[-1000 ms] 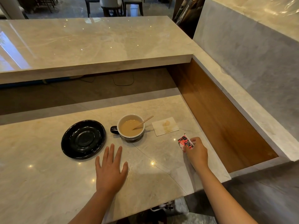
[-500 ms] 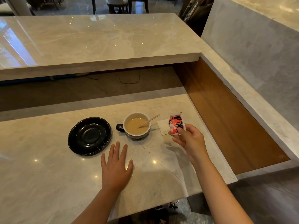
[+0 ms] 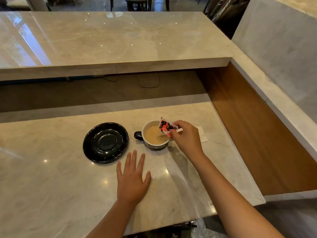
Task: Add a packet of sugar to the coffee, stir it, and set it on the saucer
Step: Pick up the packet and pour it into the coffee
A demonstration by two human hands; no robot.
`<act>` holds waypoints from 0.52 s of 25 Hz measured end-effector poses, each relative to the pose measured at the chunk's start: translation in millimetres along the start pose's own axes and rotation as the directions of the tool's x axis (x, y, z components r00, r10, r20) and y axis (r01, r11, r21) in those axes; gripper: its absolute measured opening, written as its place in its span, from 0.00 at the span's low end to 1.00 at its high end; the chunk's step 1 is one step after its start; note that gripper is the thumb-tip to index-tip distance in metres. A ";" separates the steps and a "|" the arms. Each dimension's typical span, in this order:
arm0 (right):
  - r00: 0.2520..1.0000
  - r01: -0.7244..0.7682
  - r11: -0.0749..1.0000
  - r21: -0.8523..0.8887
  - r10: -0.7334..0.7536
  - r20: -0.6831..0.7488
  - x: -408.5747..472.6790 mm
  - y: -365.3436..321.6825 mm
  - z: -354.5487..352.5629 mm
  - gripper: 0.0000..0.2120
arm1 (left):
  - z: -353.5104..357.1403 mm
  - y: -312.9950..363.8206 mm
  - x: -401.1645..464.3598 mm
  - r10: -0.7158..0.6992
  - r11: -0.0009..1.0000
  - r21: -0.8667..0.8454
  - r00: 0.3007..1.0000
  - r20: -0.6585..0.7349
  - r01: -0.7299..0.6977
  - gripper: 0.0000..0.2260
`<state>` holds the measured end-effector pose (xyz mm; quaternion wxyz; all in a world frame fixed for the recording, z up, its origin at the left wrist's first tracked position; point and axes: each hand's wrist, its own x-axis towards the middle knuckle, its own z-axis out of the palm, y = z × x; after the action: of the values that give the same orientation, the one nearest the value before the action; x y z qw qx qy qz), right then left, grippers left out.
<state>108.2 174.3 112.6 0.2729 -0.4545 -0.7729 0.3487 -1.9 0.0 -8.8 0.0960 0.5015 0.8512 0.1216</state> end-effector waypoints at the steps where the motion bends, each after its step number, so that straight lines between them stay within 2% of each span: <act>1: 1.000 0.029 0.998 -0.055 -0.028 0.015 1.5 -0.4 2.6 0.07 | 0.3 -0.2 0.4 -0.001 1.000 0.001 1.000 0.001 0.001 0.29; 4: 0.999 0.046 0.994 -0.098 -0.046 0.006 4.7 -2.3 5.9 0.07 | 0.7 -0.2 1.4 -0.002 1.000 0.012 1.000 0.006 0.002 0.29; 6: 0.997 -0.064 0.997 0.040 0.065 -0.034 5.8 -2.2 6.4 0.05 | 0.9 -0.3 1.5 -0.005 1.000 0.010 1.000 0.007 0.005 0.29; 7: 0.986 -0.158 0.970 0.183 0.166 -0.027 5.7 -1.2 6.0 0.04 | 0.7 -0.4 1.3 -0.006 1.000 0.007 1.000 0.008 0.006 0.29; 8: 0.960 -0.265 0.897 0.354 0.278 0.014 4.4 0.2 5.2 0.04 | 0.6 -0.2 1.3 -0.005 1.000 0.004 1.000 0.010 0.005 0.29; 10: 0.878 -0.445 0.629 0.637 0.446 0.173 -0.9 2.9 2.5 0.04 | 0.7 0.1 1.6 -0.005 1.000 0.001 1.000 0.011 0.005 0.29; 11: 0.843 -0.489 0.508 0.709 0.484 0.235 -3.9 5.3 0.6 0.04 | 0.6 0.2 1.8 -0.005 1.000 0.000 1.000 0.012 0.005 0.29; 13: 0.814 -0.513 0.389 0.765 0.504 0.289 -9.1 11.0 -2.8 0.05 | 0.4 -0.3 2.2 -0.006 1.000 0.002 1.000 0.017 0.006 0.29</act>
<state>119.9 170.8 104.8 0.3269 -0.4870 -0.3458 0.7324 -3.1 1.9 -9.4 0.1029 0.5001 0.8520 0.1163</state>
